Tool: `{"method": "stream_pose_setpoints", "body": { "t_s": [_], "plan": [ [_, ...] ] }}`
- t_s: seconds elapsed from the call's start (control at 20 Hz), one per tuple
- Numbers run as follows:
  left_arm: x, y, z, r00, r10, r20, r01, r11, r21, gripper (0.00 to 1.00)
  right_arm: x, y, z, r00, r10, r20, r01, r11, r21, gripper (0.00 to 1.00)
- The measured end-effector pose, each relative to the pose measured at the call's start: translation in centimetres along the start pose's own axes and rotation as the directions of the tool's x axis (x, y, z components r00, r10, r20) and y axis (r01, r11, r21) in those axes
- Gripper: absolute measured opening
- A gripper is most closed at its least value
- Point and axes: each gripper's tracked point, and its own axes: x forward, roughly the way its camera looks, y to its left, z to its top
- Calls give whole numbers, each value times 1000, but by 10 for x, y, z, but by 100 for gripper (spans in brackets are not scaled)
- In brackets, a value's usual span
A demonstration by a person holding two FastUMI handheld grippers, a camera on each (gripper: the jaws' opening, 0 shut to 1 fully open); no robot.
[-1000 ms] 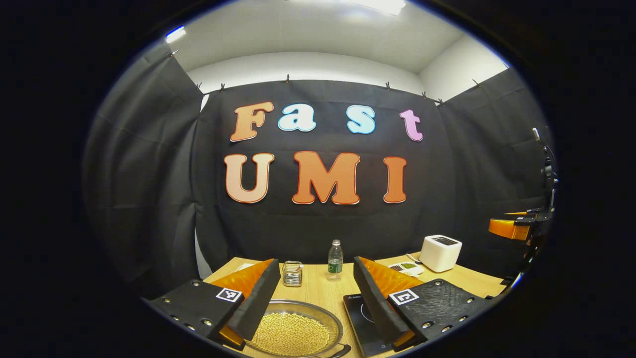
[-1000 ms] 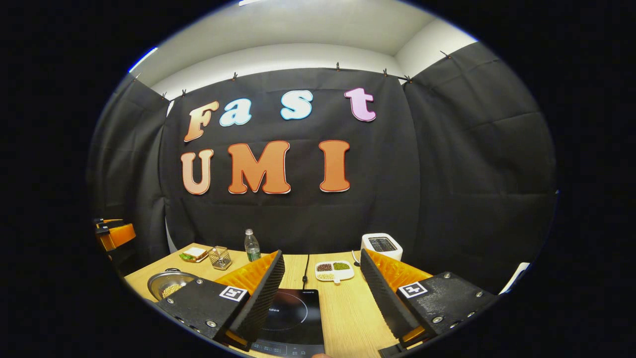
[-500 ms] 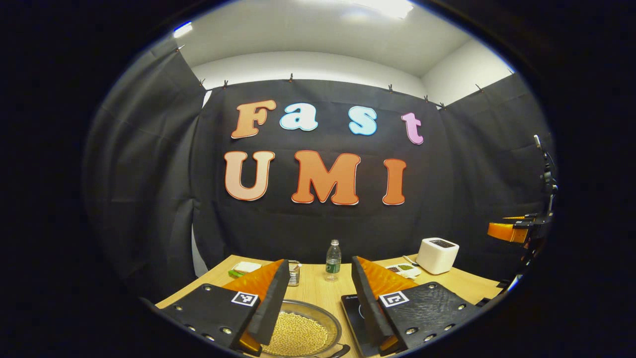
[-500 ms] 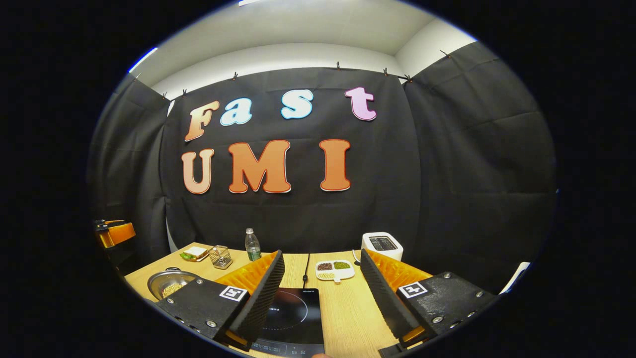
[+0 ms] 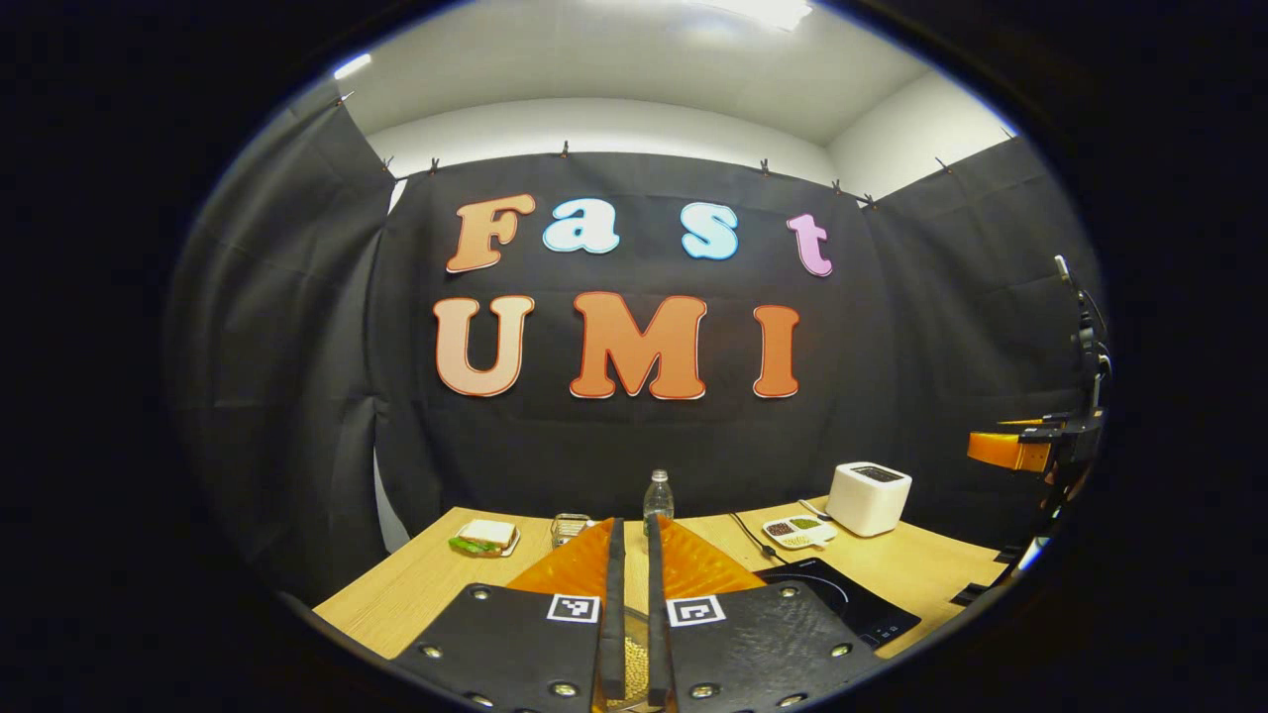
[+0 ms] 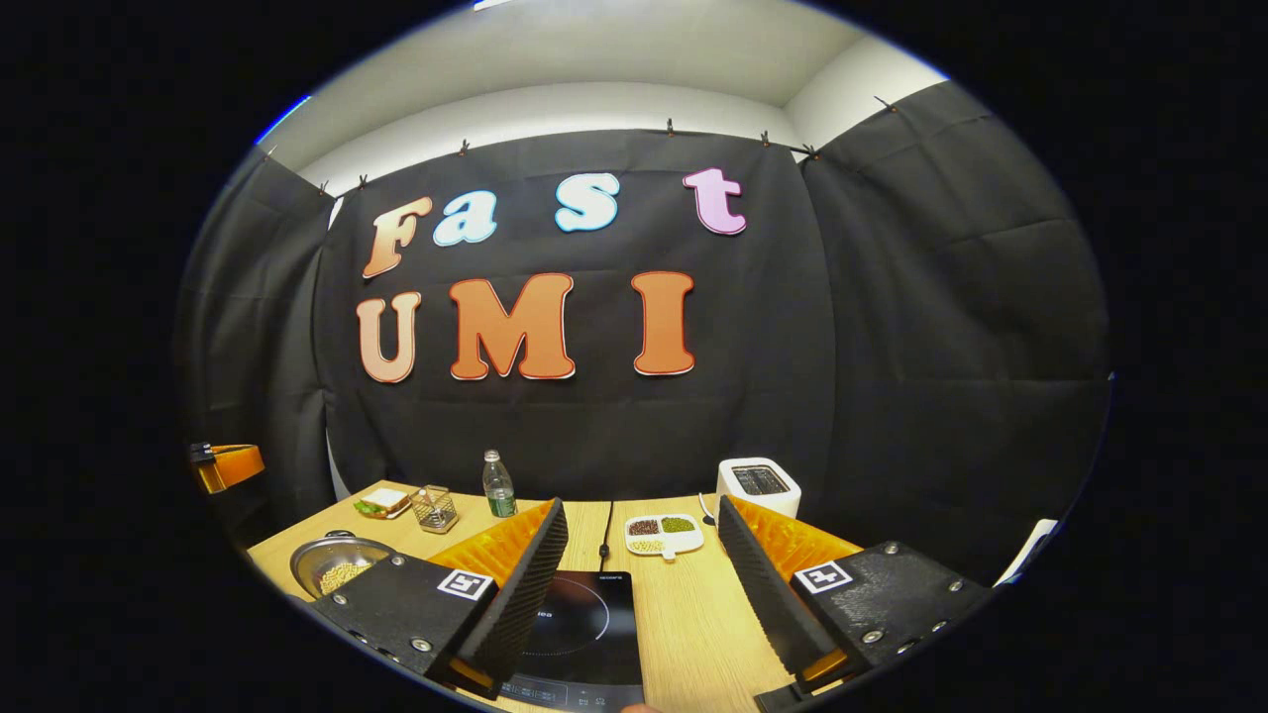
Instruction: First push the handle of the pot to place it horizontally, then grasp the pot with both hands and set it on the induction cooktop.
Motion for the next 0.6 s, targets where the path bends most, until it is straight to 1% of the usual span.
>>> {"method": "stream_pose_setpoints", "body": {
  "t_s": [0.05,0.1,0.15,0.2,0.4,0.5,0.6],
  "plan": [
    [-1,-1,0,1000,0,-2,0,1000,7,6,0,0,-1,1000,-1,0,1,1000,0,95],
    [-1,0,1,1000,-1,6,1,1000,2,5,1,-1,-2,1000,-3,-1,3,1000,2,100],
    [-2,-3,1,1000,-11,9,11,1000,-11,2,0,-1,-2,1000,-4,0,4,1000,3,95],
    [-3,-5,0,1000,-20,7,20,1000,-19,2,1,0,-4,1000,-4,-1,4,1000,4,100],
    [-12,-5,-10,1000,-29,-12,29,1000,7,2,4,2,-7,1000,-3,-7,3,1000,4,100],
    [-17,-5,-20,999,-39,-34,39,999,-12,2,3,3,-8,1000,0,-6,0,1000,4,100],
    [-25,0,-31,998,-34,-54,33,999,-21,2,3,4,-9,1000,2,-6,-2,1000,1,100]
  ]
}}
